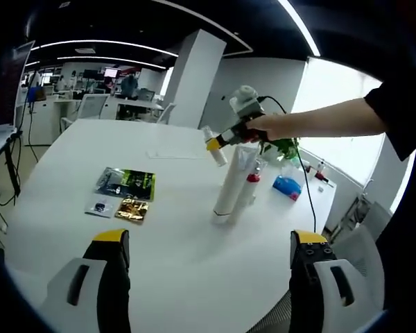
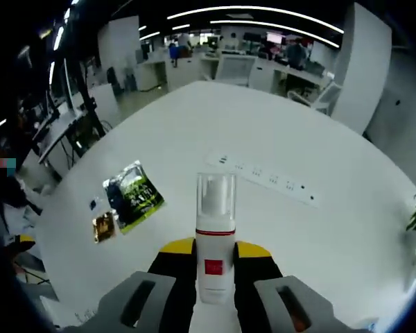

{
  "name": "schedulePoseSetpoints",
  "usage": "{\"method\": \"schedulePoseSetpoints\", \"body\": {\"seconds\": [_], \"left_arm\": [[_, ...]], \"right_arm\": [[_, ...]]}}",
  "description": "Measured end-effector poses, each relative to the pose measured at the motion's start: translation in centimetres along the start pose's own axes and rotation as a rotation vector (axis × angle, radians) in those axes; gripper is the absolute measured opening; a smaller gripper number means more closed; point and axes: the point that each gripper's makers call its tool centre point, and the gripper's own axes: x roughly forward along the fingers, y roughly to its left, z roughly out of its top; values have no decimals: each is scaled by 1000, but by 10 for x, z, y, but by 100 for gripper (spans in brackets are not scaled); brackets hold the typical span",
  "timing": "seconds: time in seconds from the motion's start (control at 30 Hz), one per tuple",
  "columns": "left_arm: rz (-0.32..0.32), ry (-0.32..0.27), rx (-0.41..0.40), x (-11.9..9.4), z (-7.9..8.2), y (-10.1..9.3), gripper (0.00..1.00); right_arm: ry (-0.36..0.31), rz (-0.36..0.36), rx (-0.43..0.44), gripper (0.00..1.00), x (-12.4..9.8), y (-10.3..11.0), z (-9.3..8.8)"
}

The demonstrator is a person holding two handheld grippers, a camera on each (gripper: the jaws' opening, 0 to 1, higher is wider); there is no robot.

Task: Arrange the skincare products in the storage area until every visible bottle or jar stands upright without overlapping.

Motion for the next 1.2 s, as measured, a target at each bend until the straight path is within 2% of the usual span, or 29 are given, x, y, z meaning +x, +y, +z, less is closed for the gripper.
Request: {"method": "schedulePoseSetpoints", "body": {"seconds": [0.03, 0.17, 0.3, 0.67, 0.77, 0.9, 1.1, 1.2], "left_arm": [[-2, -3, 5, 0, 2, -1, 88], [-3, -3, 23, -1, 6, -4, 88], [2, -20, 32, -4, 15, -4, 88], [9, -35, 74, -7, 27, -8, 88], [4, -35, 84, -7, 29, -14, 88], [-3, -35, 94, -9, 29, -19, 88], [-4, -39, 108, -13, 33, -27, 88], [-8, -42, 117, -13, 35, -31, 88]], "right_arm": [[-25, 1, -2, 11, -11, 2, 4], [-101, 4, -10, 11, -10, -4, 21], [-177, 6, 3, 11, -27, -6, 30], [-327, 13, 44, 11, -83, 2, 33], [-373, 15, 60, 11, -95, 2, 35], [-417, 19, 56, 11, -115, 11, 33], [-514, 12, 62, 11, -137, 15, 39], [-549, 11, 65, 11, -151, 23, 35]]}}
